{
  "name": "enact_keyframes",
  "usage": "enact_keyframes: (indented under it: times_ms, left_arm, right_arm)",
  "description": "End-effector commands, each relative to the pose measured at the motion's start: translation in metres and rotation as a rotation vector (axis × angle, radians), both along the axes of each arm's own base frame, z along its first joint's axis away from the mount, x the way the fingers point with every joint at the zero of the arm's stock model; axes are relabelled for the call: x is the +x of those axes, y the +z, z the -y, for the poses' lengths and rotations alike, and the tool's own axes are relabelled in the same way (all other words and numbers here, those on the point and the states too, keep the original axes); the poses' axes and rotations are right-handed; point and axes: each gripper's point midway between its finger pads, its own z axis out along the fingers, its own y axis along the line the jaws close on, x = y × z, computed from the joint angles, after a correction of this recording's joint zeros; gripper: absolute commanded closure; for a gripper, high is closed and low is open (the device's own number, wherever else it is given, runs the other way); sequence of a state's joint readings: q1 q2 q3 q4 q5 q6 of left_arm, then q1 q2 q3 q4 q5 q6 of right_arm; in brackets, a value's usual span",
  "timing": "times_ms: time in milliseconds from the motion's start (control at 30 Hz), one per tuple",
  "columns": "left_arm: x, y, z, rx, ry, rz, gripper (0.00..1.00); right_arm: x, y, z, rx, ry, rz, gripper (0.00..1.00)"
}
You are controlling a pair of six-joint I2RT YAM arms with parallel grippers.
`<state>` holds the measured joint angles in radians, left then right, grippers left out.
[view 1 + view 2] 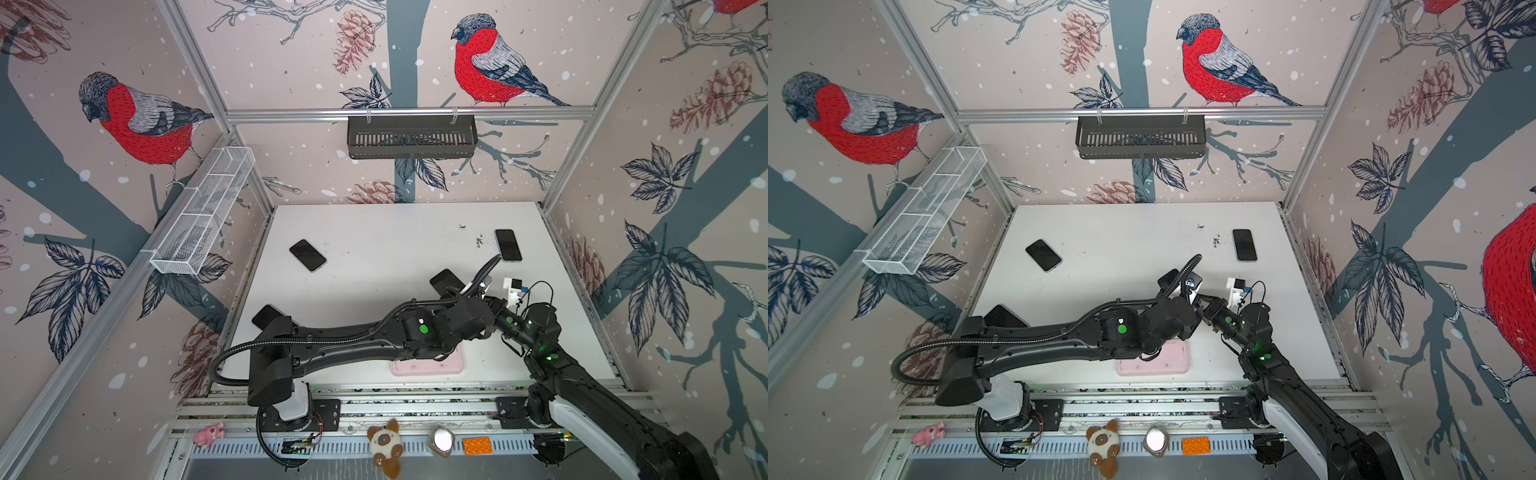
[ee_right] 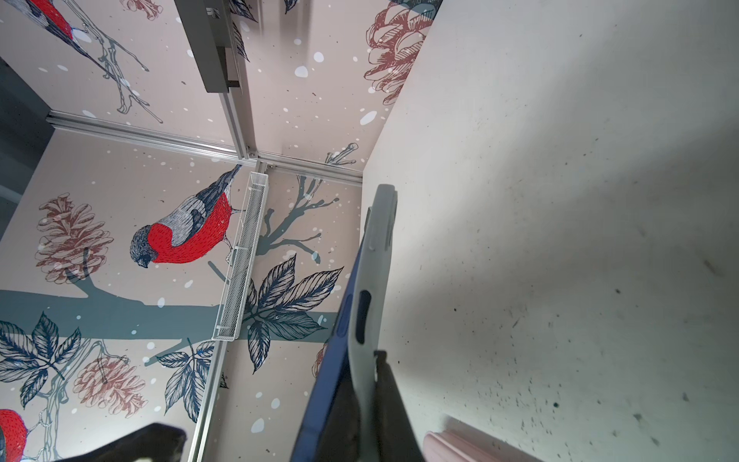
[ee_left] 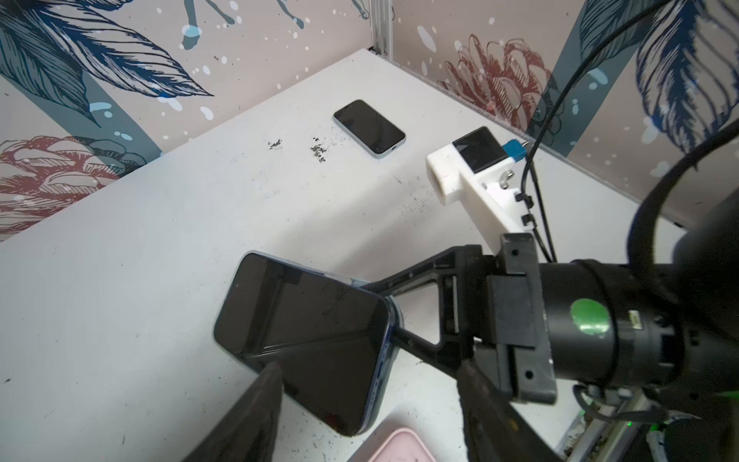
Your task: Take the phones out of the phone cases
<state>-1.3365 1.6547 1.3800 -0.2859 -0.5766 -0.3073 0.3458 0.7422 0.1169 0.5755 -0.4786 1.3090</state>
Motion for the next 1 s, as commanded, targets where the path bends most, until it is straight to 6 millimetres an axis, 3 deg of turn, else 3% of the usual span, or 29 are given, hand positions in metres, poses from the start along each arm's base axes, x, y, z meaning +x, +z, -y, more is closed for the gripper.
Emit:
enact_keyframes:
  times_ms: [0,400,967]
  left_arm:
    - [0.004,-0.007,-0.006,0.054,0.024,0.023,0.34]
    - [0.018,-0.043,-0.004,0.199,0.106,0.039,0.41]
    - [0.037,-0.053,-0.018,0.23,0.189,0.06,0.55]
  right_arm:
    - [0.001,0.015,0.0,0.018,0.0,0.063,0.99]
    - [-0.002,0.014,-0.003,0.017,0.016,0.067,0.99]
    - [-0.007,0.014,-0.009,0.019,0.04,0.074,0.99]
